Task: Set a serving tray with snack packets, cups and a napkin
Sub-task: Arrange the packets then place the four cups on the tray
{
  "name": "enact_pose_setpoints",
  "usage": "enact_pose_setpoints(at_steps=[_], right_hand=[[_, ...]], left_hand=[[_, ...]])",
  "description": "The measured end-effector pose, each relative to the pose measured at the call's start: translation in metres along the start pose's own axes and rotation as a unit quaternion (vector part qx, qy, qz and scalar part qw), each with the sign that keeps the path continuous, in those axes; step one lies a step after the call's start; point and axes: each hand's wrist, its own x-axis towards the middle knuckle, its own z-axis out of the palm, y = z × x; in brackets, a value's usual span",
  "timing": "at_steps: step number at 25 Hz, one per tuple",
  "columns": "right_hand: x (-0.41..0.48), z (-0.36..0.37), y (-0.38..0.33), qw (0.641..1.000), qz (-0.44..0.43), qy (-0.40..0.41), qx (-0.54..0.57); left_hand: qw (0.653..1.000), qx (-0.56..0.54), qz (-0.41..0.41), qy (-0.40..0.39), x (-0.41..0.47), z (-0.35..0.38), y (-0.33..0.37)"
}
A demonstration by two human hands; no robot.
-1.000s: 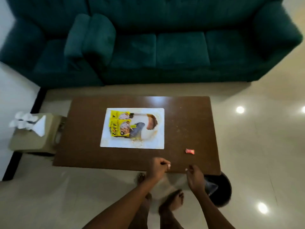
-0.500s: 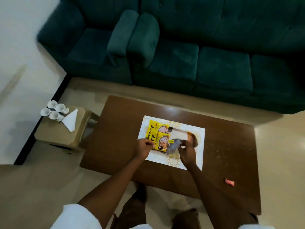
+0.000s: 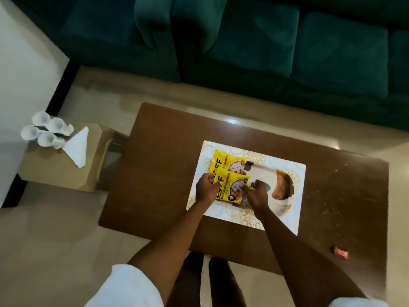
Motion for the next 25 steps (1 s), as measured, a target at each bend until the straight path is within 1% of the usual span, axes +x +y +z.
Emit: enact_pose_setpoints(at_steps=[3, 6, 8, 11, 14, 16, 19, 21, 23, 25], right_hand=[[0.019, 0.007, 0.015, 1.000, 0.011, -0.007, 0.020], [0.032, 0.016, 0.023, 0.999, -0.002, -0.032, 0.033], [0.035, 0.021, 0.025, 0.998, -0.008, -0.049, 0.043], [0.034, 0.027, 0.030, 0.997, -0.007, -0.048, 0.055], [0.035, 0.028, 0.038, 0.991, 0.021, -0.037, 0.124], [0.039, 0.027, 0.034, 0.986, 0.023, -0.010, 0.168], [0.053, 0.024, 0.022, 0.992, -0.018, 0.033, 0.120], [0.063, 0.026, 0.013, 0.995, -0.035, 0.023, 0.092], [0.071, 0.031, 0.010, 0.994, -0.031, -0.003, 0.100], [0.074, 0.035, 0.008, 0.992, -0.030, -0.001, 0.120]], left_hand=[[1.000, -0.008, -0.002, 0.024, 0.015, 0.014, -0.012], [0.999, 0.019, -0.010, 0.045, 0.026, 0.017, -0.019], [0.998, 0.030, -0.009, 0.049, 0.032, 0.016, -0.023], [0.998, 0.034, -0.014, 0.044, 0.034, 0.013, -0.029], [0.997, 0.005, -0.018, 0.071, 0.035, 0.010, -0.030], [0.996, -0.007, -0.002, 0.094, 0.048, 0.009, -0.023], [0.996, -0.031, 0.018, 0.078, 0.072, 0.004, -0.010], [0.996, -0.024, 0.023, 0.077, 0.082, 0.004, -0.006], [0.996, -0.021, 0.022, 0.089, 0.088, 0.006, -0.007], [0.995, -0.023, 0.023, 0.092, 0.092, 0.008, -0.005]])
